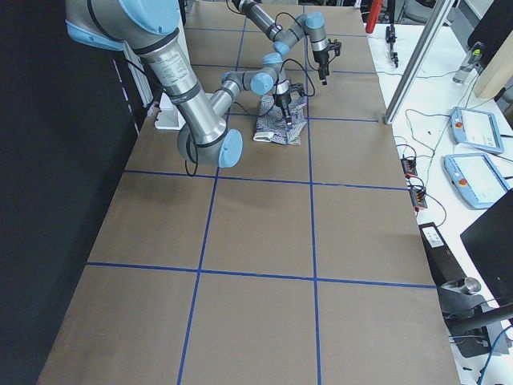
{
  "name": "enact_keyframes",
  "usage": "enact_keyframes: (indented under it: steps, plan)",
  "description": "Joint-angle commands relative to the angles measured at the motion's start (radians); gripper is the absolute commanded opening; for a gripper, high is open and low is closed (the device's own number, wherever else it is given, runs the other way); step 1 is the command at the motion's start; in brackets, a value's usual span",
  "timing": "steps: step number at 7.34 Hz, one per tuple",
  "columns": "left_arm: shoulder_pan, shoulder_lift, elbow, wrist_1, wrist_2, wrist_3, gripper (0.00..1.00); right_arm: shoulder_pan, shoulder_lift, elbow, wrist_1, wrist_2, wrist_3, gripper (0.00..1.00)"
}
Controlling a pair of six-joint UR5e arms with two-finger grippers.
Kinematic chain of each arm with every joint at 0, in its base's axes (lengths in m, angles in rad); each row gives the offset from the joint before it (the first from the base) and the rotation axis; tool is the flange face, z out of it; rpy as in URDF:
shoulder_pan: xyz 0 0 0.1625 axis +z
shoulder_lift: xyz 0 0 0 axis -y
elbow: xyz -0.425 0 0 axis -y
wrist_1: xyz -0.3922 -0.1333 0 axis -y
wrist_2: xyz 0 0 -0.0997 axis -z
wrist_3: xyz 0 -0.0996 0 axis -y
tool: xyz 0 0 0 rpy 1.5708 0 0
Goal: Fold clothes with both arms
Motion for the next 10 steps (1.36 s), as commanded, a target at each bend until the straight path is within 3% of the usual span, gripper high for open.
enact_keyframes:
  steps: [1,3,4,5,8,9,10]
  plan:
    - [0.000,0.001,-0.004,0.001,-0.002,-0.002,1.00,0.036,-0.003,-0.007,-0.006,-0.024,-0.072,0.00]
    - [0.002,-0.001,-0.005,0.001,-0.002,-0.006,1.00,0.082,-0.006,-0.047,0.004,-0.031,-0.122,0.00]
    - [0.002,-0.001,-0.008,0.004,-0.002,-0.006,1.00,0.093,-0.006,-0.090,0.035,-0.034,-0.125,0.35]
    - [0.002,-0.001,-0.014,0.007,0.000,-0.006,1.00,0.101,-0.003,-0.107,0.111,-0.032,-0.116,0.99]
    - [0.003,0.036,-0.059,0.011,0.000,-0.008,1.00,0.126,0.020,-0.087,0.109,0.064,-0.107,1.00]
    - [0.003,0.042,-0.059,0.007,0.000,-0.008,1.00,0.122,0.018,-0.082,0.109,0.069,-0.030,0.93]
    - [0.005,0.042,-0.059,0.005,-0.002,-0.008,1.00,0.109,0.017,-0.073,0.112,0.078,0.044,0.68]
